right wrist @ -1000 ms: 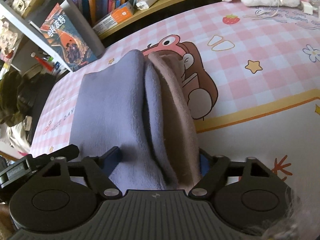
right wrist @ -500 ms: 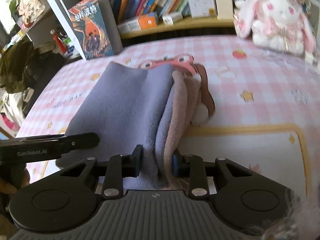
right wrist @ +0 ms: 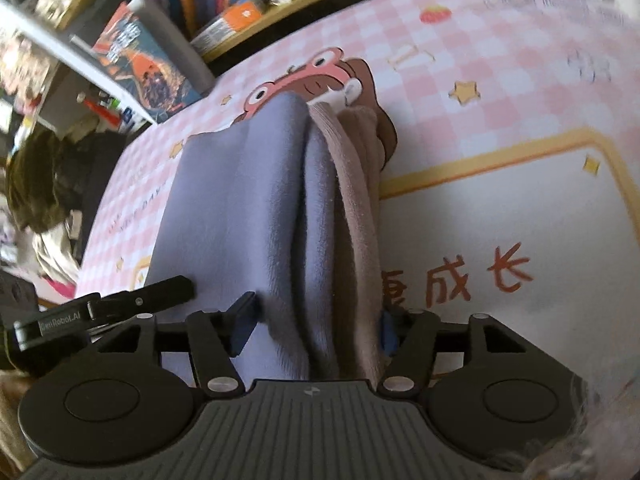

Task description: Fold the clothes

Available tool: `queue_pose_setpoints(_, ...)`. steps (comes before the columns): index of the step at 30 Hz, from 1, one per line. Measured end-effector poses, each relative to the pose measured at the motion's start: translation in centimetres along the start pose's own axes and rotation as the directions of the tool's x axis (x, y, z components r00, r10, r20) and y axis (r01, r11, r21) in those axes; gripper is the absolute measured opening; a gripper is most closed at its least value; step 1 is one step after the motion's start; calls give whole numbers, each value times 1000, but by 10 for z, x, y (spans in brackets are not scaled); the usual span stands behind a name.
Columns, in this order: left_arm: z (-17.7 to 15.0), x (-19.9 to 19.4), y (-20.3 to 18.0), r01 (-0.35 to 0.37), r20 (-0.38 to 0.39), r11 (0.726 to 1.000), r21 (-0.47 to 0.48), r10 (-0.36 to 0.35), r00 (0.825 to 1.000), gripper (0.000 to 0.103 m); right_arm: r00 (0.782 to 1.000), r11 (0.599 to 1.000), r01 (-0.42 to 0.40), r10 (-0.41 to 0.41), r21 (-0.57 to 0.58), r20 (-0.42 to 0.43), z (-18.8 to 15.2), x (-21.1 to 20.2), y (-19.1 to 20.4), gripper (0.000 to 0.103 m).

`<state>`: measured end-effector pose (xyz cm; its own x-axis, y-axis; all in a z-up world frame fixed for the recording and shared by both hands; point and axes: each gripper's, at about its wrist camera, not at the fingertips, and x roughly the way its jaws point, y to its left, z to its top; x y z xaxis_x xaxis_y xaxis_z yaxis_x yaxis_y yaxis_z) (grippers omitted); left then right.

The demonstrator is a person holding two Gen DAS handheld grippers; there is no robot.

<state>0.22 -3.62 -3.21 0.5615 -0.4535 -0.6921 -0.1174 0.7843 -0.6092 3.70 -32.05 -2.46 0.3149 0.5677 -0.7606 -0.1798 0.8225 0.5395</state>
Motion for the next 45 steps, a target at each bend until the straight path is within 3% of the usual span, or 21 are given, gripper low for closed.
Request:
queue_pose_setpoints(7, 1, 4, -4, -11, 18, 1000, -15, 12, 1000, 66, 1000, 999, -31, 30, 14, 9, 5, 9, -1, 62)
queue_pose_setpoints(12, 0, 2, -14, -51, 29, 998, 44, 50, 998, 57, 1000, 998, 0, 0, -55, 11, 6, 12, 9, 44)
queue_pose_setpoints(19, 0, 2, -16, -67, 36, 996, 67, 65, 997, 54, 1000, 997, 0, 2, -77, 21, 7, 13, 11, 40)
queue_pose_setpoints(22, 2, 2, -17, -74, 26, 994, 75, 72, 997, 56, 1000, 996, 13, -10, -91, 26, 6, 13, 14, 40)
queue_pose_setpoints(25, 3, 3, -17, -81, 16, 993, 83, 79, 997, 62, 997, 981, 70, -62, -179, 49, 2, 11, 28, 40)
queue_pose_setpoints(27, 4, 3, -17, -85, 10, 992, 89, 84, 996, 64, 996, 980, 79, -72, -185, 48, 3, 12, 28, 45)
queue_pose_setpoints(29, 5, 3, -17, -87, 3, 992, 92, 87, 996, 66, 998, 989, 57, -53, -139, 31, 5, 14, 19, 53)
queue_pose_setpoints(33, 5, 6, -10, -45, 4, 998, 50, 45, 999, 63, 1000, 998, 2, -2, -62, 13, 9, 15, 6, 56)
queue_pose_setpoints(38, 4, 0, -23, -58, 37, 991, 121, 54, 998, 50, 1000, 996, -12, 14, -93, 20, 9, 15, 12, 37)
queue_pose_setpoints(45, 8, -22, -47, -57, 145, 971, 232, 23, 989, 47, 990, 963, 44, -7, -264, 139, 5, -3, 39, 32)
